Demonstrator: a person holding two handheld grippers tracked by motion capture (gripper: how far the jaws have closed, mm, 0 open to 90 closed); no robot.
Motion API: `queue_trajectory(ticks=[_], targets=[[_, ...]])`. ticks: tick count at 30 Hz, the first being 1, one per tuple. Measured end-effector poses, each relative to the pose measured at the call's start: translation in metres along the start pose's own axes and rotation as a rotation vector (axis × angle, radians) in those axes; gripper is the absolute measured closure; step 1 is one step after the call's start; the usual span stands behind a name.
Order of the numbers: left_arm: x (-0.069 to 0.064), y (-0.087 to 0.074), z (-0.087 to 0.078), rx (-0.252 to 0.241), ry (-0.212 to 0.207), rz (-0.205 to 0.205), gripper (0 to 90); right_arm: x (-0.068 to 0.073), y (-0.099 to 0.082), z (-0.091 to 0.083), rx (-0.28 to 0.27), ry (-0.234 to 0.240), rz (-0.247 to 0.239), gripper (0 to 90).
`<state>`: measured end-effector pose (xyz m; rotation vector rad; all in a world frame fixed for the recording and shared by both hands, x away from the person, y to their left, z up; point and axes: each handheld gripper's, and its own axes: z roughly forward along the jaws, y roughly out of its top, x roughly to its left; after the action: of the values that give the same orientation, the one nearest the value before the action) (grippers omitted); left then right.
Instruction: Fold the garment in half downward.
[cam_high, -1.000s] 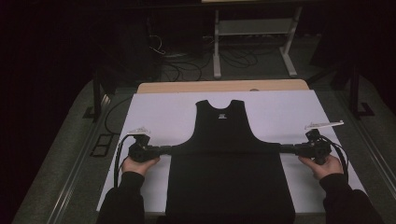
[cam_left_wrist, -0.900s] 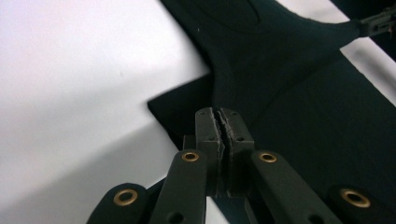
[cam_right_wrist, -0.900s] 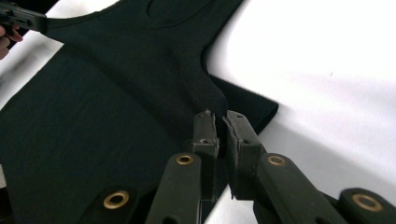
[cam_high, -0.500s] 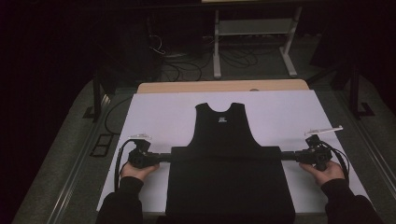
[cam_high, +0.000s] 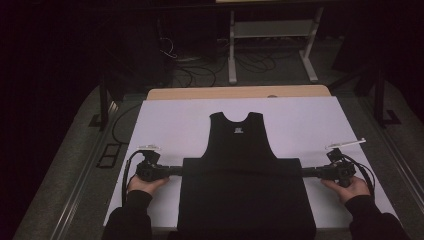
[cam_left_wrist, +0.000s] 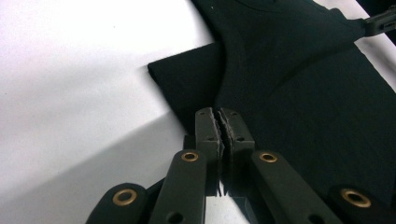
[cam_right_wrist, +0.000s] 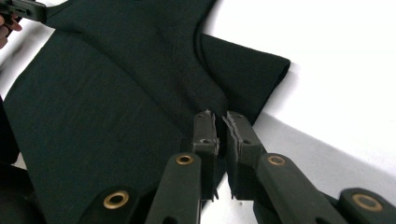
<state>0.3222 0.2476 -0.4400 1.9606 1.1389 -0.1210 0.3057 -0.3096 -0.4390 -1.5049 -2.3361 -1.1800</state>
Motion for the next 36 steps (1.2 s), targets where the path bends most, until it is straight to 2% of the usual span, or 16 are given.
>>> queue_trajectory(ticks=[15, 28, 31, 36], targets=[[-0.0014, -0.0027, -0.0012, 0.014, -0.001, 0.002, 85.5, 0.0013, -0.0052, -0.0004, 0.037, 0.018, 0.021, 81.9], [-0.0042, -0.006, 0.0001, 0.03, -0.005, 0.006, 85.0, 0.0041, -0.0074, -0.0006, 0.046, 0.006, 0.022, 81.6], [-0.0055, -0.0058, 0.0, 0.023, 0.008, 0.016, 83.9, 0.0046, -0.0076, -0.0005, 0.047, 0.01, 0.018, 79.3], [-0.0062, -0.0069, 0.0009, 0.028, 0.015, 0.019, 76.3, 0.0067, -0.0083, -0.0037, 0.026, -0.028, 0.01, 70.3]])
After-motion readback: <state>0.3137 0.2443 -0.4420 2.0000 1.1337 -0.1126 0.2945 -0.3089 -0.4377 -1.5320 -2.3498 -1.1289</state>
